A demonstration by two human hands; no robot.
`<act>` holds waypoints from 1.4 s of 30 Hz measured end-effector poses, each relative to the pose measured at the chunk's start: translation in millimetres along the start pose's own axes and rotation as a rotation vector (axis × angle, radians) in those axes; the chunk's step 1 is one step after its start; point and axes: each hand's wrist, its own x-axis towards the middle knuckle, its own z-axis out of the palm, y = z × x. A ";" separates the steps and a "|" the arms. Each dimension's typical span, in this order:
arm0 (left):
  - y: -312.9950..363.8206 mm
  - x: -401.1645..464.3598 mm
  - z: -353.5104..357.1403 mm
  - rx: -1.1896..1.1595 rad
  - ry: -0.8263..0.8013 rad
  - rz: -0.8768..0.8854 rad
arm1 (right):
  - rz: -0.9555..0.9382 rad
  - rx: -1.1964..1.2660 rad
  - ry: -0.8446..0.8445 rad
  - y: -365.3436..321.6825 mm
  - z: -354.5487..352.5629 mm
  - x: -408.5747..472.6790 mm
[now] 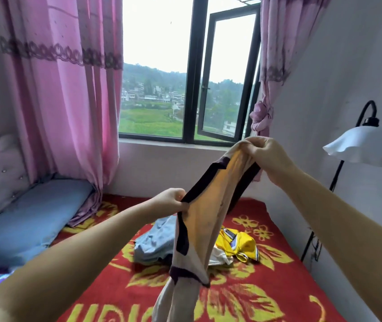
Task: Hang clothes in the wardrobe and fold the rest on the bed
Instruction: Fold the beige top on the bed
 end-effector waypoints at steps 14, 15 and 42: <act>-35.9 -19.6 -95.3 -0.014 0.038 -0.099 | 0.177 -0.295 -0.488 21.9 -57.0 -8.2; -36.5 -22.5 -101.3 -0.043 0.055 -0.080 | 0.183 -0.288 -0.475 25.6 -59.7 -7.4; 94.2 -38.7 -42.0 -0.473 -0.076 0.178 | -0.027 -0.002 -0.608 -20.0 56.3 -43.0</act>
